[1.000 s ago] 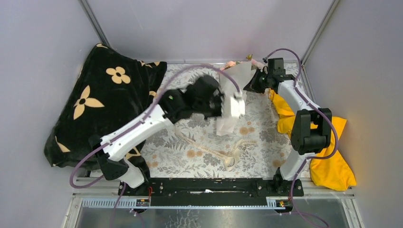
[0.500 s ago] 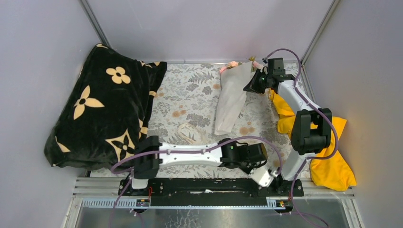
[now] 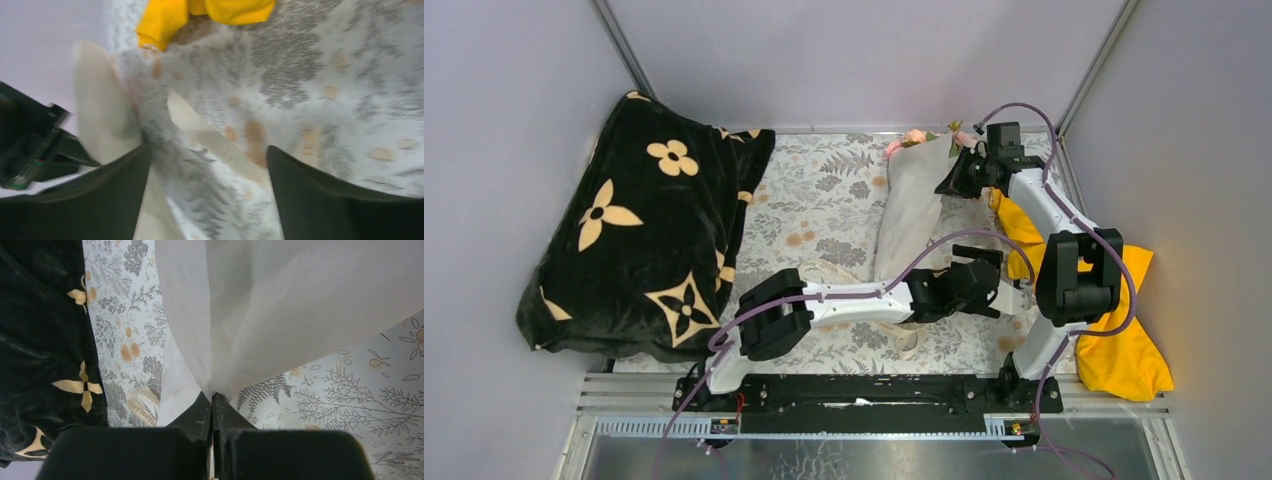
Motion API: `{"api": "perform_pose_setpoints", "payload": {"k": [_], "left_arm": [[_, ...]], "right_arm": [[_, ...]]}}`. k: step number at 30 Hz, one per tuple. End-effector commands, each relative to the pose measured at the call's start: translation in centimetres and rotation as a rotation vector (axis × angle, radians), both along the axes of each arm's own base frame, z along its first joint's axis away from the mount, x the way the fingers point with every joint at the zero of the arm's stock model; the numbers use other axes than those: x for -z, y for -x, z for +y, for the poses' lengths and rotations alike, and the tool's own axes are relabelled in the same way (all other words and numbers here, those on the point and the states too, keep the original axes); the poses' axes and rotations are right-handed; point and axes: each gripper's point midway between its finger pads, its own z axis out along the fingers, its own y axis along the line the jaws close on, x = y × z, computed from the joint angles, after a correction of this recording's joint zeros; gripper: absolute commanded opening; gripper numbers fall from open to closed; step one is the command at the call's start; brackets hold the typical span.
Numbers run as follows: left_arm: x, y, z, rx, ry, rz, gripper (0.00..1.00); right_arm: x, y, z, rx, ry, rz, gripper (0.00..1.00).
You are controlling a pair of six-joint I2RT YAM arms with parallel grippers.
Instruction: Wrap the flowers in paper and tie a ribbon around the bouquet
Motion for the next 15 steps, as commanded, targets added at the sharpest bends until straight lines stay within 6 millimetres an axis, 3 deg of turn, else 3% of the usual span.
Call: {"api": "perform_pose_setpoints", "payload": {"k": [1,6,11,13,15], "left_arm": [[-2.6,5.6,0.1,0.104,0.043,0.242,0.98],[-4.8,12.7,6.3,0.226,-0.094,0.456,0.99],[-6.7,15.2,15.5,0.253,-0.149,0.649,0.99],[-6.3,15.1,19.2,0.287,-0.166,0.655,0.98],[-5.1,15.3,22.7,0.324,-0.202,0.692,0.91]], "right_arm": [[-3.6,0.6,1.3,-0.06,-0.034,-0.082,0.0],[-3.3,0.9,1.4,-0.073,-0.025,-0.079,0.0],[-3.3,1.0,1.4,-0.071,-0.023,-0.083,0.0],[-3.2,1.0,1.4,-0.071,-0.024,-0.082,0.0],[-3.1,1.1,1.4,-0.074,-0.023,-0.081,0.0]]}}
